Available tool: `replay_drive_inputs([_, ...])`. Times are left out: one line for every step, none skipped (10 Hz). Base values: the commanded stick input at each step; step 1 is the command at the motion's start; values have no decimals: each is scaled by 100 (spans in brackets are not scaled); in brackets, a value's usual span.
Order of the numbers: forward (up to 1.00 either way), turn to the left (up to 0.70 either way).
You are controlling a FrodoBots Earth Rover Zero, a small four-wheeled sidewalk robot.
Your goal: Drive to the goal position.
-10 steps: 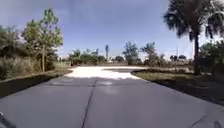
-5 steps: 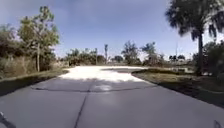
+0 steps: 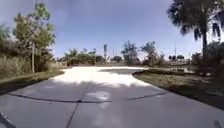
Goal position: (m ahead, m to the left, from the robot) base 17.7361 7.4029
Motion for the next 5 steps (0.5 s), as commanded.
replay_drive_inputs([85, 34])
replay_drive_inputs([85, 34])
replay_drive_inputs([85, 34])
replay_drive_inputs([85, 16])
replay_drive_inputs([85, 0])
